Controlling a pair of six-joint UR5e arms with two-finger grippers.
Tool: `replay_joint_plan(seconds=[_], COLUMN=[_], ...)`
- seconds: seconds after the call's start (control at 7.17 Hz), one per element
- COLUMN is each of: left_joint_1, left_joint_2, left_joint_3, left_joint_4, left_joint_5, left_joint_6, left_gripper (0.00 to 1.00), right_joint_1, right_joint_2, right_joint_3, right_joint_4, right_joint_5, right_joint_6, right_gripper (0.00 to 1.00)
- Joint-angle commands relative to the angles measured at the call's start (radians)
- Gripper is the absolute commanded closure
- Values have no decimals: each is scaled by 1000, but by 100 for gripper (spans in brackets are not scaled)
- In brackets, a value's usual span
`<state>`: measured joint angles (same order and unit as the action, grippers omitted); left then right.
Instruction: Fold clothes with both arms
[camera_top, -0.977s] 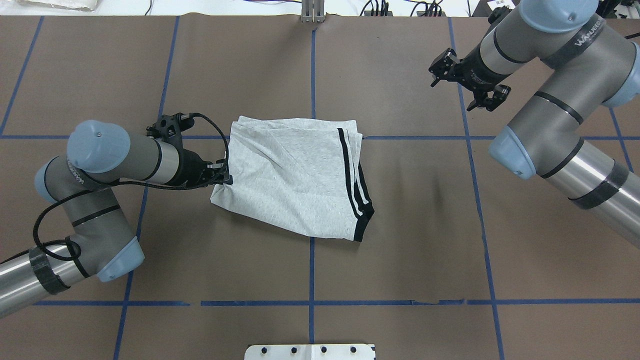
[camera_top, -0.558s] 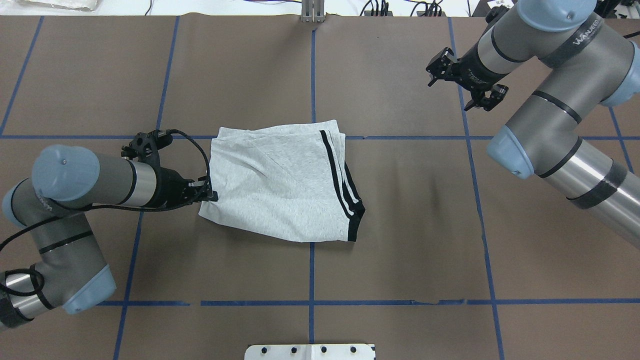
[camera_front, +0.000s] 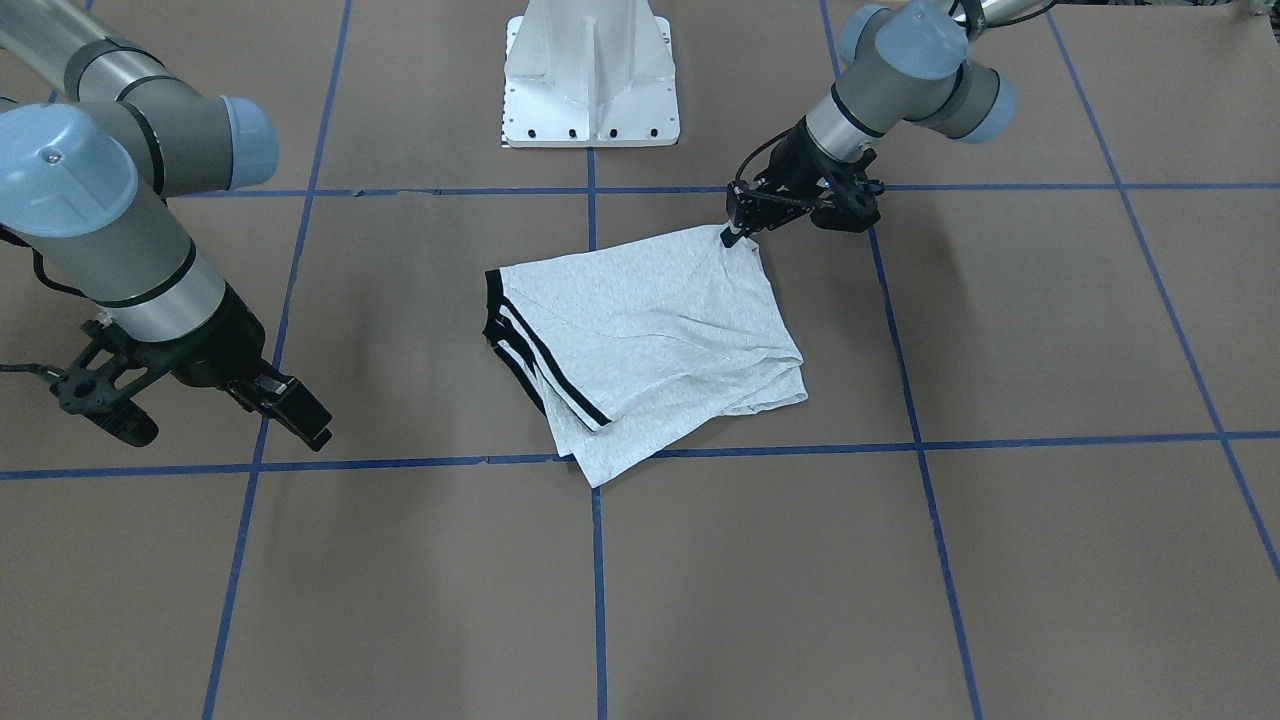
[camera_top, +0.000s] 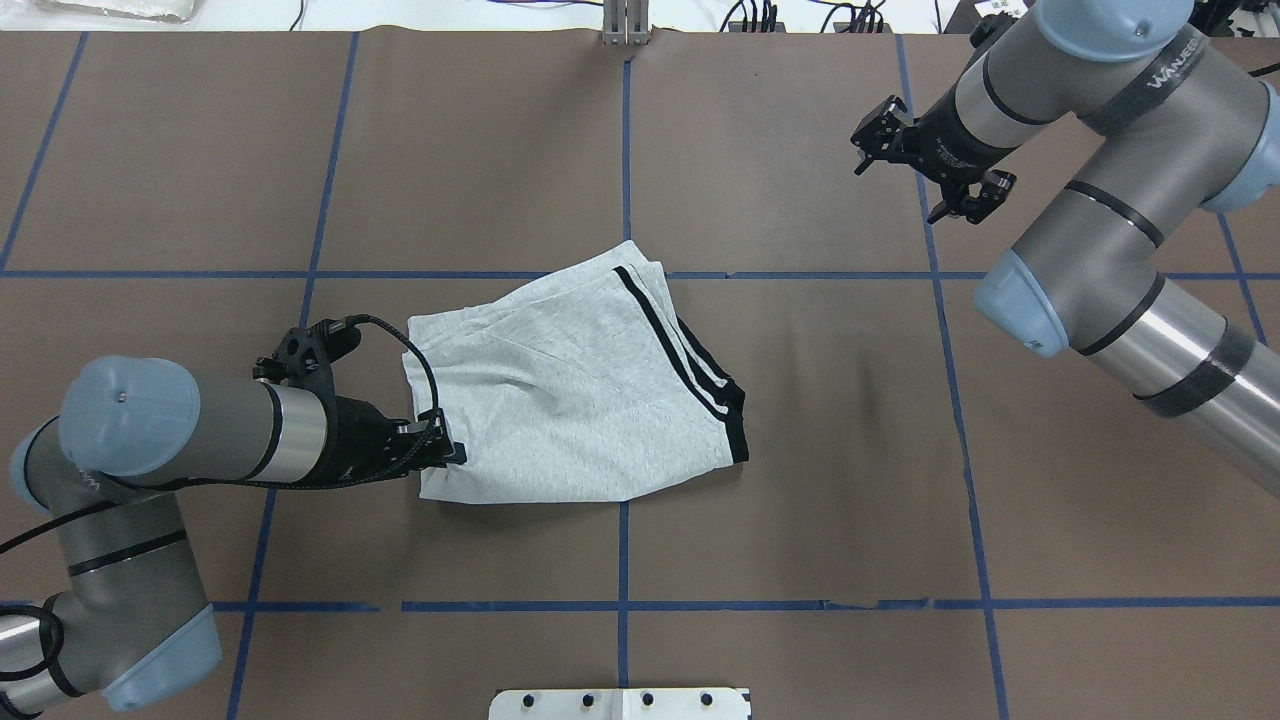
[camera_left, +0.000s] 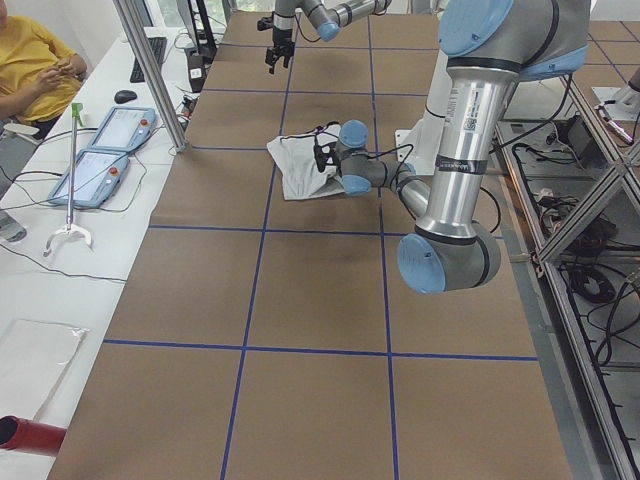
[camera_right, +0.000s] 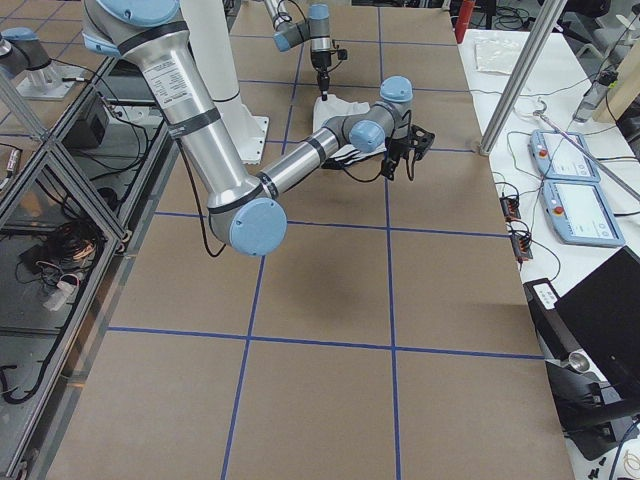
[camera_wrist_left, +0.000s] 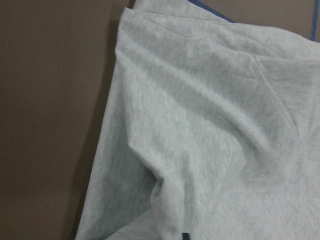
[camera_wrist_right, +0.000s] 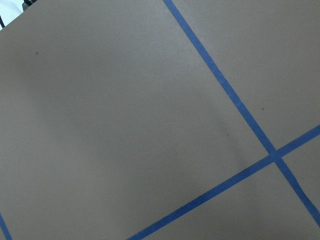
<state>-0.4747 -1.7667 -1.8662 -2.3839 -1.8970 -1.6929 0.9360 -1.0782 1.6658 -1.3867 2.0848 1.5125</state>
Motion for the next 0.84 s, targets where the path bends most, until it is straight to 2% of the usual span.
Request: replay_joint_plan(seconds=[0.0,0.14,0.28,0.56,0.7], left_joint_1=[-18,-39,-62,-134,-165], left_joint_2=[27,54,55,58,94], left_joint_3=[-30,-71,-120,-203,-214], left_joint_4=[2,17,104,274,287], left_joint_5=[1,-4,-5,-7,-8], left_joint_6=[36,79,161,397,524], left_gripper=[3,2,2,2,2], right_joint_1=[0,0,3,3,3], right_joint_2=[0,-2,-18,-89,-106], right_joint_3=[31,69,101,159,160], right_joint_4=[-35,-76,-87,-87,-87], right_joint_5=[6,8,9,18,18], right_joint_6=[0,0,0,-17,-55], right_gripper=[0,0,0,0,0])
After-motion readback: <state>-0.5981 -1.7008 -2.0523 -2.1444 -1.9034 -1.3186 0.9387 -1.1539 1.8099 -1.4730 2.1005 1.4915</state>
